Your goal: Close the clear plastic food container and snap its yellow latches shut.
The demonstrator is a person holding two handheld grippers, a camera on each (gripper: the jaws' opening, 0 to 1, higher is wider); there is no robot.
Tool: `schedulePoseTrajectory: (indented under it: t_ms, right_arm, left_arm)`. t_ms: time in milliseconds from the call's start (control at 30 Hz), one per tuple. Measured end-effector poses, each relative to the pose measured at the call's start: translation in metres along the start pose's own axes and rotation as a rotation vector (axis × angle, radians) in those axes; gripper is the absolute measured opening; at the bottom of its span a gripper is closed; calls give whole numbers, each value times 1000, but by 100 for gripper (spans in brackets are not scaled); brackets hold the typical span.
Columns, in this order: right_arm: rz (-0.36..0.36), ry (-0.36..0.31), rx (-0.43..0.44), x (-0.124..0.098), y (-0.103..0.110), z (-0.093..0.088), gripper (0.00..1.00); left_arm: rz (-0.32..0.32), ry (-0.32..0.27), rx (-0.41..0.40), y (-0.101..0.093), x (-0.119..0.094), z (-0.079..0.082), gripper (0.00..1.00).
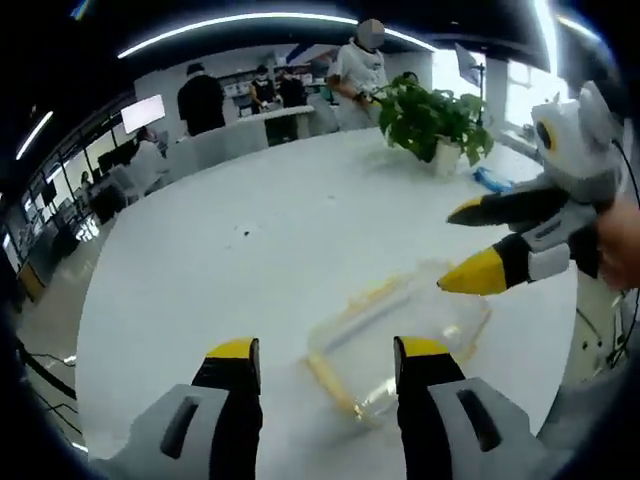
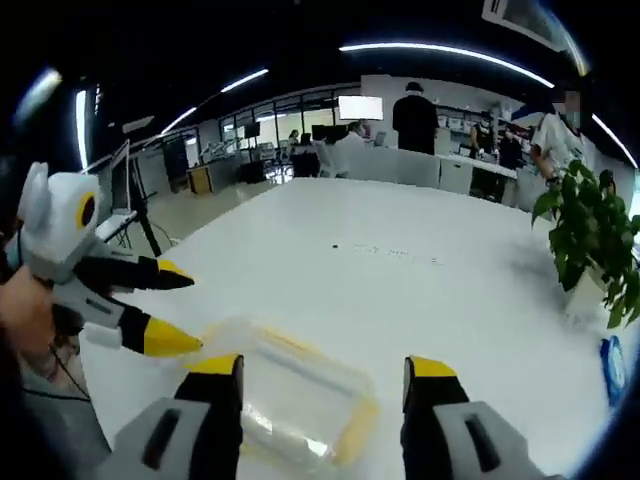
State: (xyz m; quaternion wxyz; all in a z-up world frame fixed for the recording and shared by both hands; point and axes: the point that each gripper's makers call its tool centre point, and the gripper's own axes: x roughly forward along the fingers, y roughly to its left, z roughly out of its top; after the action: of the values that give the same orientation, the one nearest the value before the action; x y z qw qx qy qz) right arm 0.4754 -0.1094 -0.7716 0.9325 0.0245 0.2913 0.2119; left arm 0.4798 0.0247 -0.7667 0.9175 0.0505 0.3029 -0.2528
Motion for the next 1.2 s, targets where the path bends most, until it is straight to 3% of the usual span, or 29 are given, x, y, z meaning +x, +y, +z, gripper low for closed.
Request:
schedulePoseTrajectory:
  t_ms: [67, 167, 233, 533, 633, 733, 867, 1033, 1067, 1167, 1200]
  right_arm:
    - [-3, -1, 42, -1, -3, -5, 64]
    - [-4, -20, 161, -4, -10, -10, 63]
    - [2, -14, 173, -4, -12, -13, 64]
    - [-6, -5, 152, -4, -9, -14, 63]
    - [-16, 32, 152, -6, -10, -22, 52]
    - [4, 38, 175, -5, -4, -28, 53]
    - [-4, 61, 135, -2, 1, -36, 51]
    - [-7, 88, 107, 2, 3, -42, 48]
    - [-6, 106, 95, 4, 4, -47, 48]
    - [5, 127, 102, 8, 8, -54, 49]
    - [-6, 106, 122, 8, 7, -53, 50]
  left_arm:
    - [7, -54, -108, 6, -1, 3, 48]
    - [1, -72, -213, 13, 0, -3, 48]
    - [-20, -69, -289, 13, 0, -7, 51]
    - [-28, -71, -306, 12, 0, -12, 51]
    - [-30, -14, -319, 12, 4, -26, 49]
    - [-56, -6, -393, 7, 4, -34, 49]
    - [-83, 25, -418, 2, 8, -44, 44]
    - [-109, 47, -408, -10, 11, -47, 40]
    - [-103, 85, -394, -11, 11, -54, 38]
    - [-108, 72, -392, -13, 13, -52, 37]
    - [-108, 79, -375, -14, 14, -54, 37]
